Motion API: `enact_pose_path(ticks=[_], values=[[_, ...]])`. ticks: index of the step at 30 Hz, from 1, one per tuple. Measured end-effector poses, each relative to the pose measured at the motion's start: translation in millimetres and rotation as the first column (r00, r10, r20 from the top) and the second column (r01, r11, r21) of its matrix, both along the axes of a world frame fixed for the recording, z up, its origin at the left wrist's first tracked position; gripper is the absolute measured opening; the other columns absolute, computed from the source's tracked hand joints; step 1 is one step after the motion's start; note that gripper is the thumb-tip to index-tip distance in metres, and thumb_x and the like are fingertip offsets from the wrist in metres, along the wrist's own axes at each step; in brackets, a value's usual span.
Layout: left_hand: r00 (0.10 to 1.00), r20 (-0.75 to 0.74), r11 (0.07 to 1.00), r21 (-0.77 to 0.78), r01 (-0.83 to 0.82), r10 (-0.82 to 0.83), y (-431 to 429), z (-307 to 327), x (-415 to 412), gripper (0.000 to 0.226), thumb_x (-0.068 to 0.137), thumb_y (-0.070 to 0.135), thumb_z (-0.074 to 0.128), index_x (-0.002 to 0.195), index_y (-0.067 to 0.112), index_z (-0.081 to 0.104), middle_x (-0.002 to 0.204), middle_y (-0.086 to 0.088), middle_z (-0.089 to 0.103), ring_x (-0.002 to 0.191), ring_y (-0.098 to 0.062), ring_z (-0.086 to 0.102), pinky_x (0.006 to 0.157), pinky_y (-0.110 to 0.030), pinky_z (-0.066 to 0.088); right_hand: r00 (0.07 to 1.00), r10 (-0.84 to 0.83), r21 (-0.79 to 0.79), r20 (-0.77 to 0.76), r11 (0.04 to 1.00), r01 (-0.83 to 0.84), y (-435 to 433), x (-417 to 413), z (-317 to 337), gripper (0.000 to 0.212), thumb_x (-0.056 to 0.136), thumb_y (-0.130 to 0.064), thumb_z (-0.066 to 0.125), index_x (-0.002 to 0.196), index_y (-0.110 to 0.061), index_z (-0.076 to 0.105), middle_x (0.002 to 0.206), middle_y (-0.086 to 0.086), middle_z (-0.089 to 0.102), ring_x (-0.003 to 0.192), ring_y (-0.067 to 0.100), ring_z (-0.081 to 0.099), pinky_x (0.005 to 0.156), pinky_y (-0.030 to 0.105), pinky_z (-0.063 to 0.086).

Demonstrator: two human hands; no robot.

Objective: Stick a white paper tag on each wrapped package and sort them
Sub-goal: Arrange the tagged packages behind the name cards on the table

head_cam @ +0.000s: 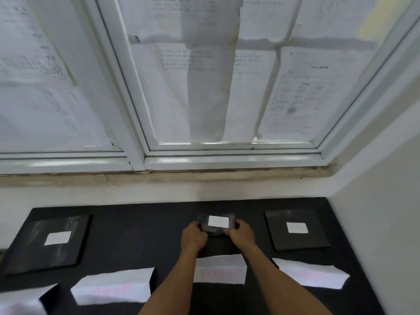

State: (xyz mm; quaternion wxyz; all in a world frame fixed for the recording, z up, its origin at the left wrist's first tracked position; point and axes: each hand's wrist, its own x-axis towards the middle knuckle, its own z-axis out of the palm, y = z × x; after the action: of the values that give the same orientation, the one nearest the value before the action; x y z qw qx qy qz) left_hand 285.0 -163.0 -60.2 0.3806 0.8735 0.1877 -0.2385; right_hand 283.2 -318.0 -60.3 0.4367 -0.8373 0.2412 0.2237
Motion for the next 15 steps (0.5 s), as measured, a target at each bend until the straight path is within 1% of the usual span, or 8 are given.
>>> enact_pose_path(ticks=[1,2,5,7,8,11,13,15], values=[[1.000,-0.002,1.000,-0.002,0.005,-0.005,-0.2,0.0,-0.6,0.035,0.087,0.006,0.050,0.121,0.006,0.058,0.122,-0.015,0.062,0.109,-0.029,0.059,0.084,-0.030,0.047,1.000,0.007,-0.002,-0.008,1.000,-0.007,-0.2,-0.2,-1.7,0.049,0.087,-0.021,0.063,0.132,-0.008,0.048,0.129,0.011,0.055,0.114,0.027,0.054,0.083,0.025,0.038],[1.000,-0.001,1.000,0.002,0.014,-0.014,0.2,1.6,-2.4,0.035,0.088,0.005,0.049,0.122,0.006,0.058,0.122,-0.015,0.061,0.110,-0.029,0.059,0.085,-0.030,0.047,1.000,-0.003,-0.001,-0.002,1.000,0.003,0.2,-1.4,-3.5,0.050,0.087,-0.021,0.063,0.132,-0.008,0.048,0.130,0.011,0.054,0.115,0.027,0.054,0.084,0.026,0.039],[1.000,0.007,1.000,0.012,0.019,-0.019,6.9,10.7,-9.4,0.032,0.088,0.004,0.048,0.118,0.005,0.059,0.120,-0.016,0.062,0.108,-0.029,0.059,0.086,-0.031,0.047,0.991,-0.098,-0.025,0.090,0.995,0.101,6.6,-9.6,-2.4,0.036,0.083,-0.018,0.065,0.117,-0.011,0.054,0.120,0.013,0.060,0.101,0.026,0.057,0.082,0.031,0.046],[1.000,0.018,1.000,0.012,0.022,-0.022,21.7,25.2,-17.5,0.030,0.088,0.005,0.048,0.115,0.004,0.061,0.120,-0.017,0.062,0.108,-0.029,0.059,0.087,-0.030,0.047,0.978,-0.152,-0.049,0.144,0.986,0.160,21.8,-18.2,8.8,0.036,0.082,-0.015,0.064,0.117,-0.010,0.055,0.119,0.015,0.059,0.105,0.032,0.057,0.084,0.033,0.046],[0.999,0.029,1.000,0.006,0.024,-0.024,25.7,30.9,-16.7,0.033,0.087,0.007,0.050,0.119,0.004,0.060,0.124,-0.017,0.061,0.113,-0.030,0.058,0.090,-0.029,0.046,0.974,-0.152,-0.071,0.167,0.984,0.166,26.7,-19.2,14.2,0.038,0.082,-0.012,0.062,0.119,-0.009,0.055,0.120,0.016,0.058,0.108,0.034,0.057,0.085,0.034,0.046],[0.998,0.067,1.000,-0.017,0.004,-0.003,56.7,55.6,-28.6,0.047,0.086,0.011,0.056,0.133,0.005,0.053,0.138,-0.017,0.053,0.127,-0.030,0.050,0.103,-0.029,0.039,0.965,-0.088,-0.111,0.247,0.987,0.119,63.7,-34.2,32.7,0.044,0.081,-0.012,0.061,0.125,-0.008,0.055,0.125,0.017,0.057,0.113,0.035,0.055,0.093,0.037,0.047],[0.994,0.108,1.000,-0.018,0.000,0.001,84.3,69.6,-43.8,0.049,0.087,0.012,0.057,0.135,0.005,0.051,0.139,-0.017,0.052,0.128,-0.030,0.050,0.104,-0.030,0.039,0.957,-0.049,-0.109,0.284,0.991,0.083,97.5,-50.6,45.0,0.047,0.084,-0.015,0.061,0.129,-0.009,0.053,0.127,0.015,0.056,0.116,0.032,0.054,0.096,0.037,0.045],[0.992,0.124,1.000,-0.016,-0.021,0.023,120.1,77.6,-66.1,0.049,0.088,0.013,0.055,0.137,0.006,0.050,0.139,-0.015,0.052,0.127,-0.029,0.050,0.103,-0.031,0.041,0.953,0.005,-0.114,0.302,0.993,0.031,136.7,-74.9,53.1,0.046,0.085,-0.016,0.061,0.129,-0.010,0.053,0.127,0.014,0.056,0.117,0.030,0.054,0.096,0.037,0.044]])
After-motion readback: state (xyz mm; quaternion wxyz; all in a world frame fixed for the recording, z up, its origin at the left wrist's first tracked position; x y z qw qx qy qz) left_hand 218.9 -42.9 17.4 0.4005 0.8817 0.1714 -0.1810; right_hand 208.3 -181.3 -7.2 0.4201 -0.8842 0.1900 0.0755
